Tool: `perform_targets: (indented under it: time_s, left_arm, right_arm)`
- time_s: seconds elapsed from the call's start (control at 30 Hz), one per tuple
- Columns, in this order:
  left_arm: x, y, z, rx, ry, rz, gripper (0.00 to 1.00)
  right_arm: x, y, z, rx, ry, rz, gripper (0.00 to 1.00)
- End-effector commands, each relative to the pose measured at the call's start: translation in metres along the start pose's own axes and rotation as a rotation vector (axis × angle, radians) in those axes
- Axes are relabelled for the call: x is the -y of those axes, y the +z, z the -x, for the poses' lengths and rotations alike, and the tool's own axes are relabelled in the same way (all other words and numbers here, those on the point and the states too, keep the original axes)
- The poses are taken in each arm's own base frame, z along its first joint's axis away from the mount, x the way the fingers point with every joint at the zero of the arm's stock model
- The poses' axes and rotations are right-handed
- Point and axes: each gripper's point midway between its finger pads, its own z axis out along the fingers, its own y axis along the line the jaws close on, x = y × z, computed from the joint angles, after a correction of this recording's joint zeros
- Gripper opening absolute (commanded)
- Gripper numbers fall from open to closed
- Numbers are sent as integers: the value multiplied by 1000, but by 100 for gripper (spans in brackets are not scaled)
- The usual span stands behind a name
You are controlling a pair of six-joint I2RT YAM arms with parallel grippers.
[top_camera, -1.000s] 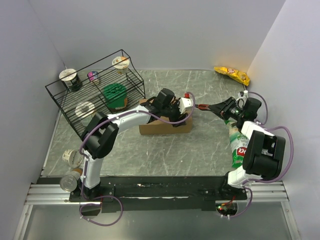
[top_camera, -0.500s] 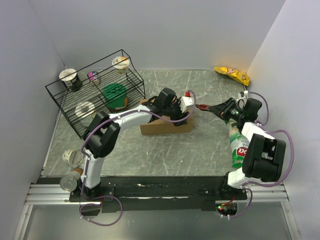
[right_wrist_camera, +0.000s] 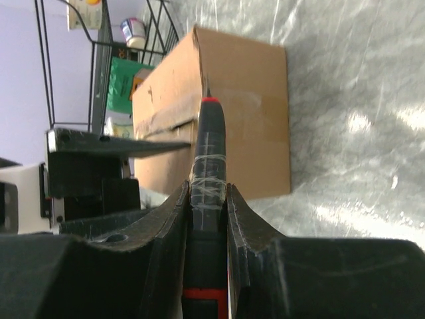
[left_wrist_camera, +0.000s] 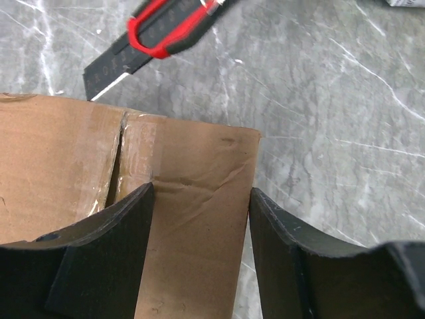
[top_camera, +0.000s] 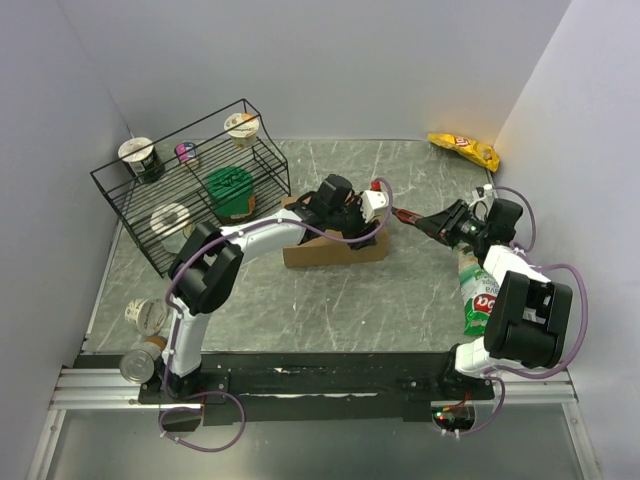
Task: Unpack the express box
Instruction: Cut the express box at the center of the board.
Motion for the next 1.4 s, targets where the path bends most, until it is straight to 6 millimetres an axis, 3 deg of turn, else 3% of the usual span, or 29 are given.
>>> perform_targets:
  time_s: [0.0,0.33,0.47,0.6,0.67,0.83,0.93,1.03,1.37]
  left_arm:
    - [-76,-9,-24,-37,-71,248,59]
    - [-77,-9,-27,-41,-74,241,59]
    - [-69,-10,-24,-35,-65,201,59]
    - [-34,-10,-26,-27,-43,14,58]
    - [-16,-16,-38,-70,-36,-67,58]
    - [29,-46,-59,-112,36,-271,57]
    - [43,-59,-74,-149,59,-332,56]
    - [45,-65,-77,-155,45,-341,56]
    - [33,-57,-73,-149,33,-293,56]
  right_arm:
    - [-3,-14,-39,-138,81,22,0]
    - [-2,-25,-41,-178,90,39,0]
    - [-2,-33,-24,-133,44,23,0]
    - [-8,-29,6,-73,-33,14,0]
    - [-9,-25,21,-43,-54,13,0]
    - [-16,-13,33,-35,-68,38,0]
    - [-21,-3,31,-54,-81,62,0]
    - [-28,6,28,-76,-79,99,0]
    - [-42,24,5,-128,-76,143,0]
